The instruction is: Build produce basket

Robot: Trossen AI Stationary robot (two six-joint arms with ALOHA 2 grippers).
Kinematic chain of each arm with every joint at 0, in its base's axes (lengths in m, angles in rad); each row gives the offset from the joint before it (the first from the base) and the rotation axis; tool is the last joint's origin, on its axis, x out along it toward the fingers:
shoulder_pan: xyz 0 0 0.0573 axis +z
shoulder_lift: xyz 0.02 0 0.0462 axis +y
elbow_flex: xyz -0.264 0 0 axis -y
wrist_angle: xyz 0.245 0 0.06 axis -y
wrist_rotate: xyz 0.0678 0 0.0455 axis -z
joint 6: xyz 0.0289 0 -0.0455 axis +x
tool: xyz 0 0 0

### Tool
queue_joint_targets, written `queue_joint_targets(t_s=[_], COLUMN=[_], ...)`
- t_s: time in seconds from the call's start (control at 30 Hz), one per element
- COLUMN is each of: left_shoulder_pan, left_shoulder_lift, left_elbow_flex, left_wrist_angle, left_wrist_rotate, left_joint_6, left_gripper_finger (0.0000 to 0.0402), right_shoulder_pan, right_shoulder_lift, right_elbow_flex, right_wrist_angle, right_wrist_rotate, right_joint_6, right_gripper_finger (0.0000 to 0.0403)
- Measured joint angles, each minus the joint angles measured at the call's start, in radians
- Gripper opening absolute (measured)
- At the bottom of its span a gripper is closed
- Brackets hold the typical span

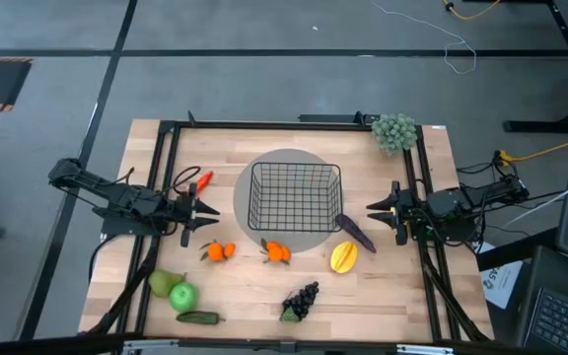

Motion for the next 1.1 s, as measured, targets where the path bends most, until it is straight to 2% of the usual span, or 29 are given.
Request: queue_joint_targets(t_s=[0.73, 1.1], left_shoulder_pan=[0.0, 0.0], left_shoulder_lift=[0.0, 0.0], left_elbow_flex=[0.0, 0.0], left_wrist_angle=[0.0, 0.0], left_wrist_rotate=[0.0, 0.0], left_joint_6=[0.0, 0.0], left_gripper_finger=[0.0096, 0.0096], right_shoulder_pan=[0.0, 0.0], right_shoulder_lift=[0.0, 0.0], right_elbow_flex=[0.0, 0.0], right_wrist_angle=[0.01, 0.009], right_wrist_rotate=[0.001, 0.001], right_joint_6=[0.002, 0.082], right_gripper_finger=[0.0118, 0.0118])
